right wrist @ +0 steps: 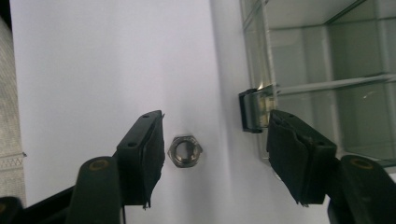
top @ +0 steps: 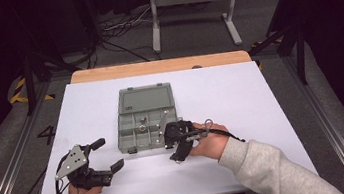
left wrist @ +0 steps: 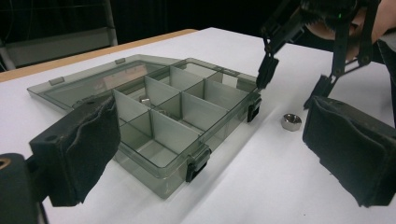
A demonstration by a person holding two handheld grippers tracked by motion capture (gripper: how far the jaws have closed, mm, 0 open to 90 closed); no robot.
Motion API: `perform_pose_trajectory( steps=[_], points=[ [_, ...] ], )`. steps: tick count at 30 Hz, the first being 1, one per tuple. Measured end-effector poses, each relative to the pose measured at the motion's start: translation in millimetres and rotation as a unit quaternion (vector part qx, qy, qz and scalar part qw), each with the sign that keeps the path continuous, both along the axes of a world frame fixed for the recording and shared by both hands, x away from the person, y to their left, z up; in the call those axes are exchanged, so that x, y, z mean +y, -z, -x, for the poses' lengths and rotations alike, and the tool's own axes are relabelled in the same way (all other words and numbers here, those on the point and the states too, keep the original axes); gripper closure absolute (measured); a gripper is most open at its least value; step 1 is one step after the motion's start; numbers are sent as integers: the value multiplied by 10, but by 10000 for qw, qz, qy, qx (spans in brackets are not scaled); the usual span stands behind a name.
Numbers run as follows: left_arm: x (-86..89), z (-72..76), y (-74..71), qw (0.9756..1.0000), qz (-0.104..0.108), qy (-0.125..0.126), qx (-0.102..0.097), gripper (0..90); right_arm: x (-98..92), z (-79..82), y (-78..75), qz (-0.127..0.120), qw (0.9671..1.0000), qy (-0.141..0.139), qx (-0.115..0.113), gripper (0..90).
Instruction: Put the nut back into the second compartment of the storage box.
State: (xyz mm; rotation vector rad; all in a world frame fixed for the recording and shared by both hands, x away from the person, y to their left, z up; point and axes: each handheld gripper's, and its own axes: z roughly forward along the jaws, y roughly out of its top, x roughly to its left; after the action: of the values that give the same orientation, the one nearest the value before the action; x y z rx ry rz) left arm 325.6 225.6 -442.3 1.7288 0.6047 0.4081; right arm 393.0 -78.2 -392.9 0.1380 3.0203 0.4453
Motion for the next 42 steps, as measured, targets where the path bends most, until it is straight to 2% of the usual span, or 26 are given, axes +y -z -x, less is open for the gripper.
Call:
perform_pose_trajectory(
  steps=[6, 8, 10, 13, 16, 20, 23, 26, 29, 30, 33, 34, 35, 42],
  points=[
    [2, 2, -3, 10000, -34, 18, 14, 50, 4, 29, 155, 128, 9997, -57, 184, 414],
    [-1, 1, 0, 10000, 1, 4, 4, 50, -1, 60, 215, 203, 9994, -85, 285, 460],
    [0, 1, -1, 10000, -14, 15, 15, 50, -5, 67, 225, 222, 9992, -75, 312, 471],
    [-9, 2, 2, 10000, -8, 18, 34, 50, -32, 64, 276, 275, 9988, -105, 402, 554],
    [-12, 2, 2, 10000, -3, 8, 24, 50, -40, 76, 285, 361, 9986, -112, 380, 670],
    [-6, 0, 0, 10000, -13, 15, 40, 50, -23, 83, 270, 400, 9985, -163, 348, 674],
    [-9, -2, 4, 10000, 2, -3, 36, 50, 6, 68, 156, 299, 9988, -192, 324, 674],
    [-6, -1, 2, 10000, 2, 10, 34, 50, 46, 1, -13, 64, 9994, -196, 267, 674],
    [3, -2, 0, 10000, -11, 10, 22, 50, 109, -87, -164, 19, 9997, -206, 86, 673],
    [3, -2, 5, 10000, 20, -9, 11, 50, 109, -87, -164, 19, 9997, -206, 86, 673],
    [1, 5, 5, 10000, 32, -11, 26, 50, 196, -246, -296, -85, 9999, -111, -31, 673],
    [1, 5, 5, 10000, 32, -11, 26, 50, 196, -246, -296, -85, 9999, -111, -31, 673],
    [2, 4, 3, 10000, 14, 4, 20, 50, 251, -347, -348, -146, 9999, -59, -15, 673],
    [4, 3, 6, 10000, 18, 17, 25, 50, 386, -616, -424, -243, 9995, 131, -126, 672]
  ],
)
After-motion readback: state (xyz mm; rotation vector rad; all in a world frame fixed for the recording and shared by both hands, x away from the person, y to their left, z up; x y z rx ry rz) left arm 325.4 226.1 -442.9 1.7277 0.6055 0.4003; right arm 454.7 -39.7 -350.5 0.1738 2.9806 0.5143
